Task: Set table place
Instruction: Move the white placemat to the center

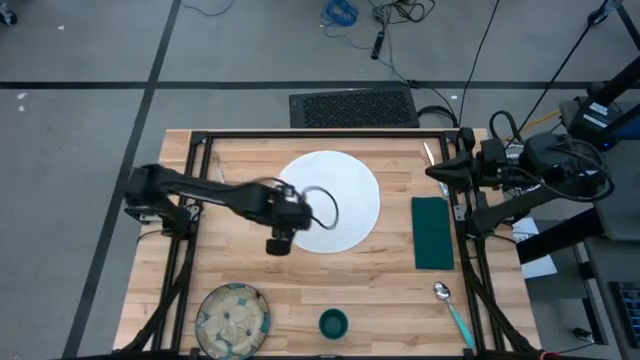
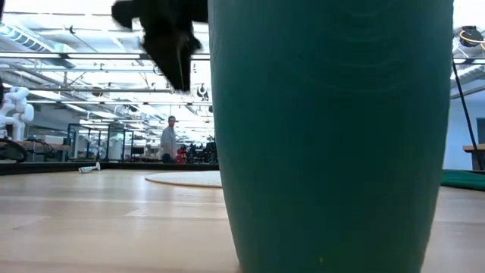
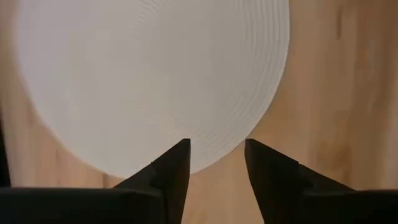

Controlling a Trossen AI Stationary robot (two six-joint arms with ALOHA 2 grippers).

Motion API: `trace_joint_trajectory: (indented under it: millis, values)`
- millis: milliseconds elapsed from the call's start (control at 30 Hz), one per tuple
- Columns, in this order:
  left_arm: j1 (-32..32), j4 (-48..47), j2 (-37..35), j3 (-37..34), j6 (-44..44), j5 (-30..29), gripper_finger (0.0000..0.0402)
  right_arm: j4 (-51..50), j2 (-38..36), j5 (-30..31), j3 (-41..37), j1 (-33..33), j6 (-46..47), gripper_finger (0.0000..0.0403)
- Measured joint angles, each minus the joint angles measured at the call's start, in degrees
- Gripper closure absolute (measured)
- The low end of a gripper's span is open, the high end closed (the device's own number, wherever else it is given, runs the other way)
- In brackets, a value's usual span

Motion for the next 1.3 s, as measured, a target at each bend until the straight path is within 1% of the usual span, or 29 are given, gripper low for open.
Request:
trace_joint_trajectory:
  millis: [67, 133, 267, 333, 400, 567, 633, 833, 1033, 1133, 1300]
  values:
    - [0.3, 1.1, 3.4, 0.0, 4.4, 0.4, 0.026, -0.4, 0.3, 0.0, 0.0, 0.0, 0.1, 0.0403]
    - [0.3, 2.7, 6.4, 0.0, 6.9, 1.7, 0.026, -1.0, 0.6, 0.0, 0.0, 0.0, 0.1, 0.0403]
    - [0.3, 3.1, 11.0, 0.0, 8.5, 4.1, 0.026, -1.7, 1.2, 0.0, 0.0, 0.0, 0.2, 0.0403]
    - [0.4, 3.1, 11.9, 0.0, 7.3, 4.4, 0.026, -1.8, 1.5, 0.0, 0.0, 0.0, 1.3, 0.0403]
    - [0.4, 3.1, 12.1, 0.0, 6.4, 6.3, 0.026, -2.5, 1.8, 0.0, 0.0, 0.0, 2.0, 0.0403]
    - [0.4, 5.0, 12.1, 0.0, 4.0, 14.8, 0.026, -3.5, 2.6, 0.0, 0.0, 0.0, 2.9, 0.0403]
    - [0.3, 5.8, 12.1, 0.0, 3.7, 16.1, 0.026, -3.9, 2.7, 0.0, 0.0, 0.0, 3.6, 0.0403]
    - [0.1, 9.8, 12.1, 0.0, 3.8, 15.9, 0.026, -4.9, 3.5, 0.0, 0.0, 0.0, 4.0, 0.0403]
    - [0.1, 10.6, 12.7, 0.0, 7.6, 15.0, 0.026, -4.9, 3.9, 0.0, 0.0, 0.0, 2.4, 0.0403]
    - [0.1, 10.8, 13.4, 0.0, 8.2, 14.0, 0.026, -5.1, 4.1, 0.0, 0.0, 0.0, 2.2, 0.0403]
    - [0.2, 11.7, 15.0, 0.0, 8.2, 14.0, 0.026, -6.4, 4.0, 0.0, 0.0, 0.0, 1.8, 0.0403]
